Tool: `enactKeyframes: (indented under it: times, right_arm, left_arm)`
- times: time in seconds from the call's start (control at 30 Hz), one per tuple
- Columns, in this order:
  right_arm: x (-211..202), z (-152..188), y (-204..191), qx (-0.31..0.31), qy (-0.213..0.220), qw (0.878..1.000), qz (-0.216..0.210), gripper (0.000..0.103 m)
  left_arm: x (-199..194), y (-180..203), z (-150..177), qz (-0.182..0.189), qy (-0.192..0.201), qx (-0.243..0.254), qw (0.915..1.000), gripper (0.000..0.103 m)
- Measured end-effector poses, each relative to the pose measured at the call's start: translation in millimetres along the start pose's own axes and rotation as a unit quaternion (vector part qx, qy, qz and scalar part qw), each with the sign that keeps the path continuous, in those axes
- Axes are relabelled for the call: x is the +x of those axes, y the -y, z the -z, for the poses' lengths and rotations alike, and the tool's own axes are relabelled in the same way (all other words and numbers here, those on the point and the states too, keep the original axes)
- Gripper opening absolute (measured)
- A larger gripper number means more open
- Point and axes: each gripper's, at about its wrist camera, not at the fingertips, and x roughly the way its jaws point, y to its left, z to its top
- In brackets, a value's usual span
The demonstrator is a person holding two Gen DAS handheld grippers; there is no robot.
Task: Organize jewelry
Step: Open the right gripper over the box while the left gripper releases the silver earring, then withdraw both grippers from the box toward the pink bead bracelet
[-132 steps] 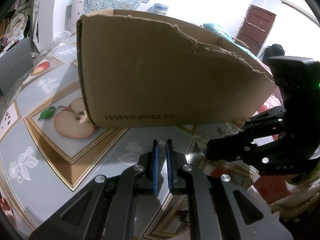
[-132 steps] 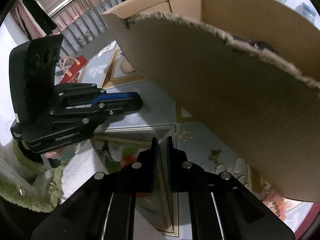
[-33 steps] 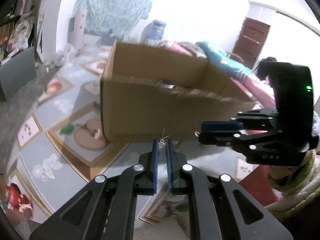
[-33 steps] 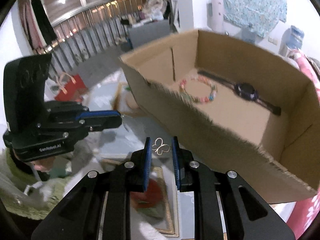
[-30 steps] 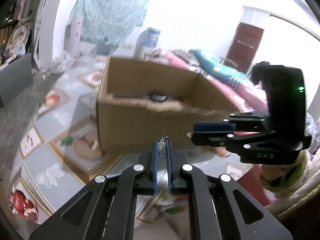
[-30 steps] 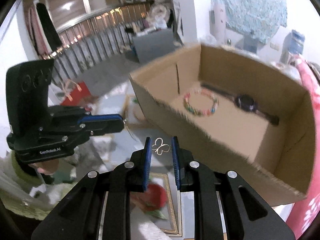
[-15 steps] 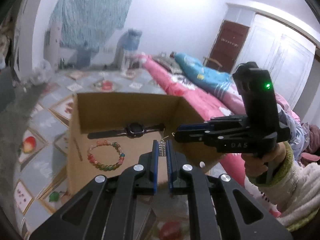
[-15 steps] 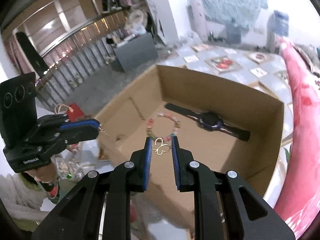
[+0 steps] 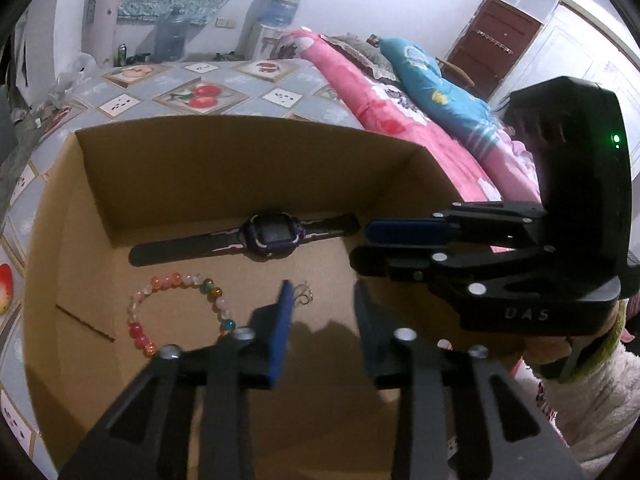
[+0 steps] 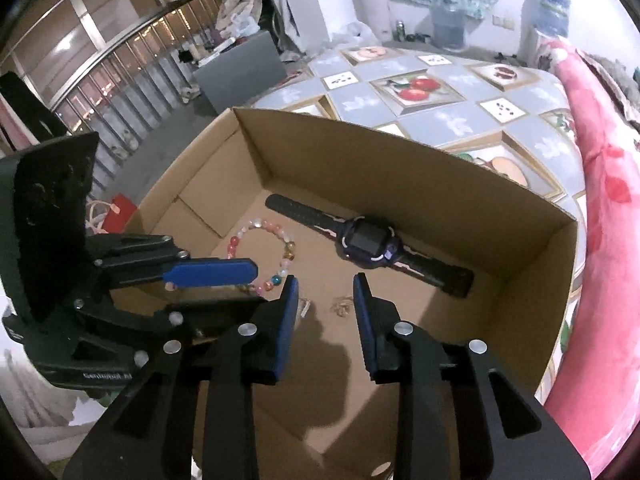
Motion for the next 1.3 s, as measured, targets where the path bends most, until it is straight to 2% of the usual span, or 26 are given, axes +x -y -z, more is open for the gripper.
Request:
enactKeyframes:
  times: [0.27,0.4,0.6,0.73,0.87,1.03,1.13,1.2,1.3]
  right_arm:
    - [-17,2,1,0.005,0.030,1.000,0.002,0.034]
    - [-44,12,-6,0.006,0.069,0.998,-0.008,0.037]
    - [-95,46,-25,0.001,0.143,0.989,-0.037,0.044]
    - [-113,81,-37,-0.008,0.166,0.984,-0.063,0.045]
    - [-111,119,-50,-0.017,0.162,0.985,-0.061,0.046]
    - [-74,156,-50,0.021,0.115,0.991,-0.065,0.046]
    - [-46,169,-42,0.053,0.081,0.994,-0.052,0.045]
    - [-33,173,-38,0.066,0.071,0.994,-0.054,0.039]
    - [-21,175,-38,0.068,0.064,0.995,-0.047,0.035]
  left_arm:
    - [-12,-3,3,-0.010,0.019,-0.010,0.9997,0.039]
    - [-34,3,9,-0.016,0.046,0.000,0.9988,0.041]
    - [-85,15,43,-0.033,0.109,0.024,0.9931,0.046]
    - [-112,22,79,-0.038,0.137,0.037,0.9891,0.048]
    - [-117,29,113,-0.035,0.139,0.049,0.9885,0.049]
    - [-94,39,148,-0.029,0.109,0.063,0.9916,0.049]
    - [-66,43,158,-0.031,0.085,0.067,0.9936,0.049]
    - [-52,46,159,-0.035,0.077,0.076,0.9935,0.049]
    - [-30,53,158,-0.046,0.069,0.110,0.9905,0.042]
